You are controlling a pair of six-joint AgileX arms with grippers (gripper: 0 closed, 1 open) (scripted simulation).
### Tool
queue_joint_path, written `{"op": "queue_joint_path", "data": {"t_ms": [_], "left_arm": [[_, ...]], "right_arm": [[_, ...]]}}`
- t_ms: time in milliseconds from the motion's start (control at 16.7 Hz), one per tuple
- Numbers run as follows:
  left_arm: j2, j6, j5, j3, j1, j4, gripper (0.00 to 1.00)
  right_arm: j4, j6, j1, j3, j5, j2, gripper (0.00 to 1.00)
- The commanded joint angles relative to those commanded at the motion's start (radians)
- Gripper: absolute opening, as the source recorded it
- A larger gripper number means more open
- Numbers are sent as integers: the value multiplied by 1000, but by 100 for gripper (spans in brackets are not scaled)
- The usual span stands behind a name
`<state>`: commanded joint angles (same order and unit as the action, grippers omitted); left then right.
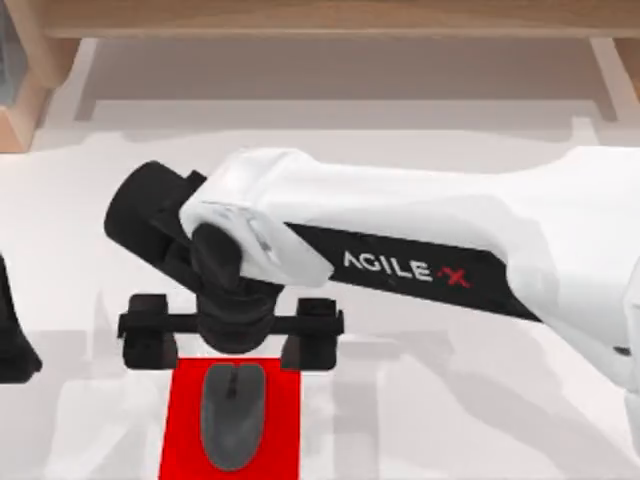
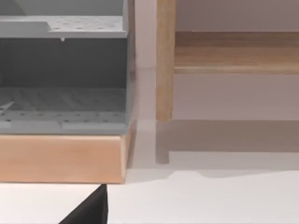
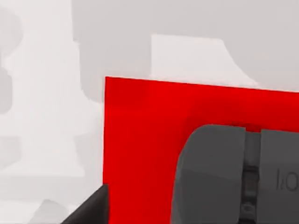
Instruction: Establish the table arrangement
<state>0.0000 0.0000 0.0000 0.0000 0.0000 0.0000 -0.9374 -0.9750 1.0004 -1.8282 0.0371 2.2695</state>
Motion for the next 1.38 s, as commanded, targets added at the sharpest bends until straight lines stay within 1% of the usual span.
{"op": "queue_joint_path", "data": {"t_ms": [180,420,660,1020,1200,1380], "left_arm": [[0,0,0,0,0,0,100],[0,0,0,0,0,0,100],[0,0,0,0,0,0,100],[0,0,0,0,0,0,100],[0,0,0,0,0,0,100],[0,0,0,0,0,0,100]], "right_arm": [[190,170,-119,129,-84,-86,100],[533,479,-337,369,-231,-214,100],[940,851,-599,650,-399,-340,100],[1582,1456,-1017,1070,-641,-475,100],[1877,1749,-1218,1245,-733,-496,100],[2131,2016,-1400,1377,-793,-474,100]]}}
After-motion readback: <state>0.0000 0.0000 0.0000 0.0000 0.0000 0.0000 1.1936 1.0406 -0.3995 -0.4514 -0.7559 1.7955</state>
